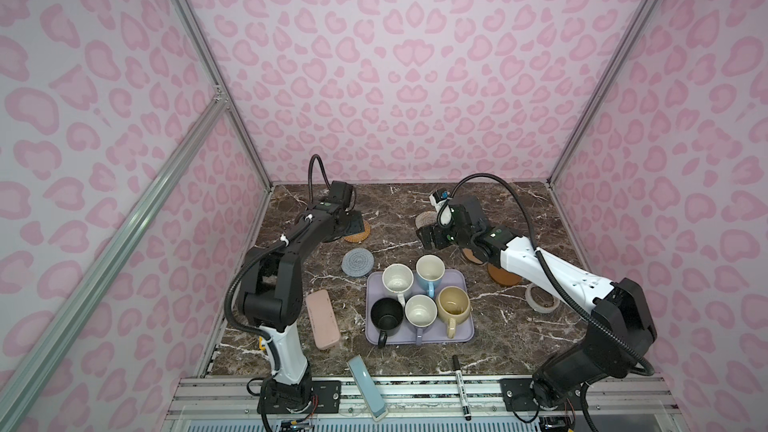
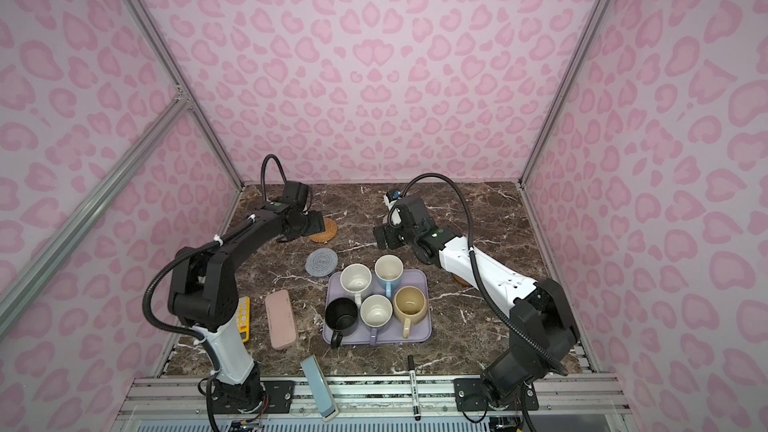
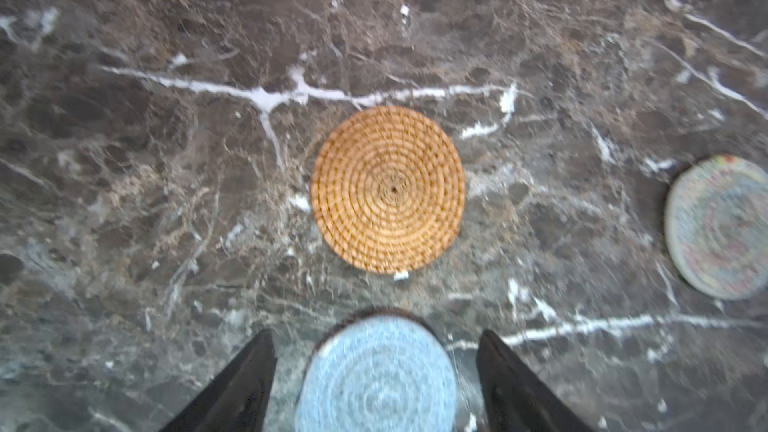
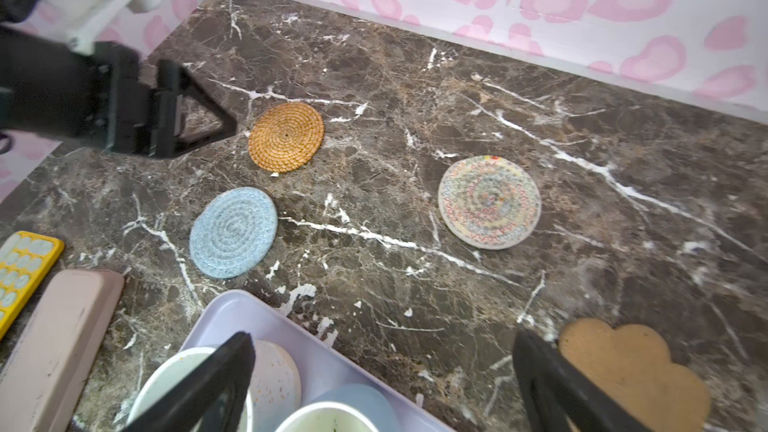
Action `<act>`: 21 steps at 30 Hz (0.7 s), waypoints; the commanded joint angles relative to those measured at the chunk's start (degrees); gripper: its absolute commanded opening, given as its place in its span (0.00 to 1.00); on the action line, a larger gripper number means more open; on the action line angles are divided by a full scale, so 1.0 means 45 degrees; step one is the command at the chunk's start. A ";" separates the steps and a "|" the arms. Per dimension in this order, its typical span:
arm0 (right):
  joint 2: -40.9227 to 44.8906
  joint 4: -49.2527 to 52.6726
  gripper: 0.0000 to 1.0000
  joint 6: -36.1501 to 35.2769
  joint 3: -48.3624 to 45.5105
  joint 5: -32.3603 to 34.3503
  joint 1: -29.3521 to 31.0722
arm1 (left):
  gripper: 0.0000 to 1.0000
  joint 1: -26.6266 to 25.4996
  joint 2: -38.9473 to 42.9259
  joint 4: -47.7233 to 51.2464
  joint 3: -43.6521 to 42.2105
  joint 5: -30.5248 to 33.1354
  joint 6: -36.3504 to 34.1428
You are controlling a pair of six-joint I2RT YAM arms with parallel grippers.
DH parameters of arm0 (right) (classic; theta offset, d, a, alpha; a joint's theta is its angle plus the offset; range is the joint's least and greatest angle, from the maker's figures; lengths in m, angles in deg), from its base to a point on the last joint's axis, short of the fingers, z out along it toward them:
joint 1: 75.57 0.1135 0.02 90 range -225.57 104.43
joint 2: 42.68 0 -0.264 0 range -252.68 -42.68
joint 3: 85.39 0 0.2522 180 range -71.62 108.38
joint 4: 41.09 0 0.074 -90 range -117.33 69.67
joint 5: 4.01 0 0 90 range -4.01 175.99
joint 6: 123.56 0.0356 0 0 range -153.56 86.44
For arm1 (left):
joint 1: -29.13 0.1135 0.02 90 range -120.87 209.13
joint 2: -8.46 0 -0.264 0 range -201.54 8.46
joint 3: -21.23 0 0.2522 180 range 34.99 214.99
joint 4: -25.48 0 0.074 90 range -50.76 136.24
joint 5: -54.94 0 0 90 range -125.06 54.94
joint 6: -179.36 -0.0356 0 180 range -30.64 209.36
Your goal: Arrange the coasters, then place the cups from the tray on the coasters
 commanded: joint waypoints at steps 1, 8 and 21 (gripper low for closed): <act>0.0173 0.1128 0.99 -0.0536 0.0099 0.0532 -0.0423 | 0.78 -0.0049 0.1463 -0.1199 -0.1770 -0.1988 0.0195; 0.0464 0.1383 0.99 -0.0715 -0.0480 0.0064 -0.1247 | 0.59 -0.0327 0.2373 -0.1864 -0.4238 -0.1681 0.0210; 0.0083 0.1329 0.99 -0.0674 -0.0874 -0.0058 -0.1279 | 0.53 -0.1077 0.0387 -0.2509 -0.3695 -0.1231 0.0501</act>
